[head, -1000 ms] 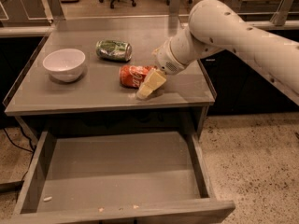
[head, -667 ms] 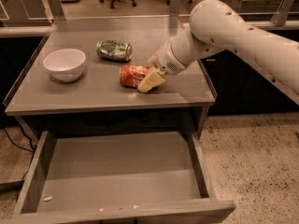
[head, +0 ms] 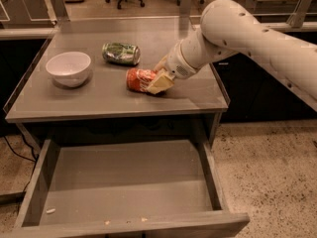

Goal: Place coke can into top drawer

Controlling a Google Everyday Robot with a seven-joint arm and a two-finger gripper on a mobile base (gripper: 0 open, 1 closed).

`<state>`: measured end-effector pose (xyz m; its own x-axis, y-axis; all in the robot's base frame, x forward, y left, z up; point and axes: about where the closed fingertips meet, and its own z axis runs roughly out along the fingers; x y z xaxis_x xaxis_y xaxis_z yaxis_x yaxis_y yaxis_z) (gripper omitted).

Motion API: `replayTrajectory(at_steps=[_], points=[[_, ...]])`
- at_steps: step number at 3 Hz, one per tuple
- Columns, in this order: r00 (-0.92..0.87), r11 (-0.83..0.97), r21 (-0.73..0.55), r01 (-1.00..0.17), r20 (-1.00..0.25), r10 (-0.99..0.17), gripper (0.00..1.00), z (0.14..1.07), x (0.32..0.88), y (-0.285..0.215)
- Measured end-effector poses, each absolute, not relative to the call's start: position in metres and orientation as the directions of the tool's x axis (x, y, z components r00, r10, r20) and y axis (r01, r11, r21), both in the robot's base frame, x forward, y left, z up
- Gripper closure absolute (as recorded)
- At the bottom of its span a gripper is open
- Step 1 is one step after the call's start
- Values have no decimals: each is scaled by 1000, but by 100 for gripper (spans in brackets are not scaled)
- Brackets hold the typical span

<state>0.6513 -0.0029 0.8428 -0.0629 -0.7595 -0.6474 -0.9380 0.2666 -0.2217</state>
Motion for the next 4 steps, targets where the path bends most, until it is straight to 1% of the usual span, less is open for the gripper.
replayTrajectory(at_steps=[1,2,3,4], points=[[-43,243,-226,-943,-644,-764,100,848,650,4],[-28,240,-244,-940,-644,-765,100,869,643,1],[7,234,-283,-930,-651,-759,100,901,621,-6],[44,231,-328,-916,-654,-755,100,931,581,-19]])
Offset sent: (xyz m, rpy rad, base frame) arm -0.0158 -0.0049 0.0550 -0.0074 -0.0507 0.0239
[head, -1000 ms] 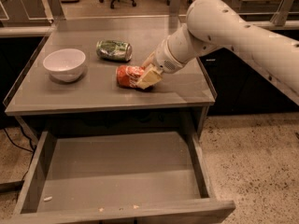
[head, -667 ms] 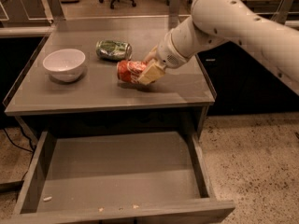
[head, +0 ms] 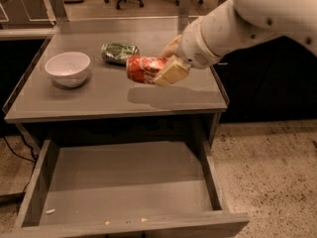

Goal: Place coke can into top drawer

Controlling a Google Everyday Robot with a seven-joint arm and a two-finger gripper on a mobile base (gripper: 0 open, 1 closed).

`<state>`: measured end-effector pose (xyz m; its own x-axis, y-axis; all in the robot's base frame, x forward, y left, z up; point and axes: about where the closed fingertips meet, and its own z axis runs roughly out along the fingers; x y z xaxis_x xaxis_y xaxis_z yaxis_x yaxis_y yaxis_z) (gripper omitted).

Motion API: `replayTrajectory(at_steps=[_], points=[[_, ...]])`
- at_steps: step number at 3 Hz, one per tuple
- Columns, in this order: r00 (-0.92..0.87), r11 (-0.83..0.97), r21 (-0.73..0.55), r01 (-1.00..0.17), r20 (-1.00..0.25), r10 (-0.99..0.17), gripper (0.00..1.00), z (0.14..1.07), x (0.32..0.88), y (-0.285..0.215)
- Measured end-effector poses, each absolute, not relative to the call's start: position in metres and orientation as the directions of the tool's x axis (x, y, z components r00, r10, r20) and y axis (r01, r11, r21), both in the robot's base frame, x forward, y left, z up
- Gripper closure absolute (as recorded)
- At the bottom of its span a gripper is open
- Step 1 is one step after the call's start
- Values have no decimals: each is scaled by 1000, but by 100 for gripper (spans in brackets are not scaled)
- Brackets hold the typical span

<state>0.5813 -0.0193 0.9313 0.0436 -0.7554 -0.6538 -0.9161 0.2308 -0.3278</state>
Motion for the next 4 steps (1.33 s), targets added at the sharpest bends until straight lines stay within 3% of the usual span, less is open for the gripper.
replayTrajectory(at_steps=[2,4], points=[[35,267,-346,-899,-666,-745,100,928,492,-47],[-91,327,-227,-917,-681,-727,100,833,461,-54]])
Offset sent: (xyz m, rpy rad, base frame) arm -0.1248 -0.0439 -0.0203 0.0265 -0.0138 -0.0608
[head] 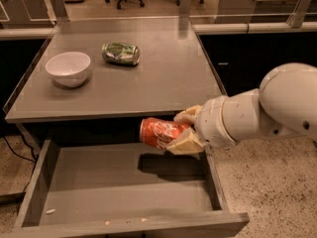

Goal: Place coke can into top drawer

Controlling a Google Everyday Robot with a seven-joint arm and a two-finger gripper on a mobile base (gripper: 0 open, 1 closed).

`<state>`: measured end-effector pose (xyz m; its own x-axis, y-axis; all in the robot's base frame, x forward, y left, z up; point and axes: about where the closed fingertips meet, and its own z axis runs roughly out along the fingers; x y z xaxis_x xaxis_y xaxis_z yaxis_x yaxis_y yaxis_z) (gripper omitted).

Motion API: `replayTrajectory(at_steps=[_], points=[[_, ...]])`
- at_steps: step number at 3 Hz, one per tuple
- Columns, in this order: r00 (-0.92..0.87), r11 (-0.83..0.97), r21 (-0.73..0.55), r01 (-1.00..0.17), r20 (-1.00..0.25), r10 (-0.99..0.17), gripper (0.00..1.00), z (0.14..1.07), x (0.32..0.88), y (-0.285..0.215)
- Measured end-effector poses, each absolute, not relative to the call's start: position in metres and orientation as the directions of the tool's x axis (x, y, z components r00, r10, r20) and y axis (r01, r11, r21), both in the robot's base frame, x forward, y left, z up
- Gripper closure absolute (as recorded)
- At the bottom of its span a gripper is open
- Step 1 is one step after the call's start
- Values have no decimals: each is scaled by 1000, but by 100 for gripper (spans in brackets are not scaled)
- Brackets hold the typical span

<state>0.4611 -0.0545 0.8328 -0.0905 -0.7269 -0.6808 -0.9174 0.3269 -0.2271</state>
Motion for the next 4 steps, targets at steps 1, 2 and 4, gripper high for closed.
replayTrajectory(at_steps=[1,2,4], points=[[-125,342,-194,-920,-679,-723,100,808,455,-56],[-125,342,-194,-920,-679,-723,100,808,455,-56],[-139,320,-151,-935,-675,-725,100,765,440,-22]])
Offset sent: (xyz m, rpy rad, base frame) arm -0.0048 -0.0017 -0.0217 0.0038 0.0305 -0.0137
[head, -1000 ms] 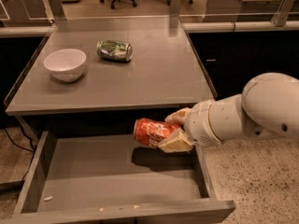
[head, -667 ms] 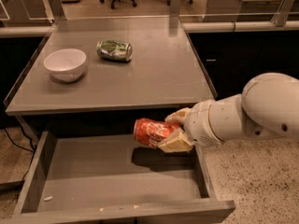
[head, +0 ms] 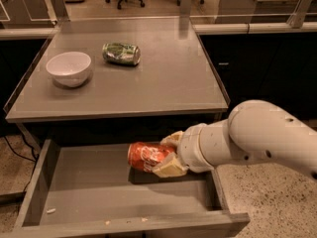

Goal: Place coke can into top drawer

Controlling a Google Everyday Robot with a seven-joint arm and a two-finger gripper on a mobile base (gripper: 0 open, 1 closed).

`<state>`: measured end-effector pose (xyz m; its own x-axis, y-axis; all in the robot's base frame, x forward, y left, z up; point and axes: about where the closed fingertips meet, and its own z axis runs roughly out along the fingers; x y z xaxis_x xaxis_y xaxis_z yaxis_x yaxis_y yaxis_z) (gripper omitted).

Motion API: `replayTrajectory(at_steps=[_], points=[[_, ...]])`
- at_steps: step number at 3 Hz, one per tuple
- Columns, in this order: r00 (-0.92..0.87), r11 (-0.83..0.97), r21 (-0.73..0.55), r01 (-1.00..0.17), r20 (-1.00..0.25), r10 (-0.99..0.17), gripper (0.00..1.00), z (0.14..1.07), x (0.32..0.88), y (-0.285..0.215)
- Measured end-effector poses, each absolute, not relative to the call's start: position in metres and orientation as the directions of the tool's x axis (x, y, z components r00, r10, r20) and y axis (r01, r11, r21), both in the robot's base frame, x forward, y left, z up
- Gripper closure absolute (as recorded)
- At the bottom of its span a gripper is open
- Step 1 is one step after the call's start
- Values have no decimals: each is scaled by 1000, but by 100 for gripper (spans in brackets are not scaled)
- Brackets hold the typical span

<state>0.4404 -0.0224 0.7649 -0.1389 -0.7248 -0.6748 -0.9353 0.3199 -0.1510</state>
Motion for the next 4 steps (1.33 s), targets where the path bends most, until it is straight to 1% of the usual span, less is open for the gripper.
replayTrajectory(at_steps=[2,4], points=[[-159,341,-148,-928,-672,-723,100,686,447,4],[-178,397,-200,-896,-658,-732,100,626,464,12]])
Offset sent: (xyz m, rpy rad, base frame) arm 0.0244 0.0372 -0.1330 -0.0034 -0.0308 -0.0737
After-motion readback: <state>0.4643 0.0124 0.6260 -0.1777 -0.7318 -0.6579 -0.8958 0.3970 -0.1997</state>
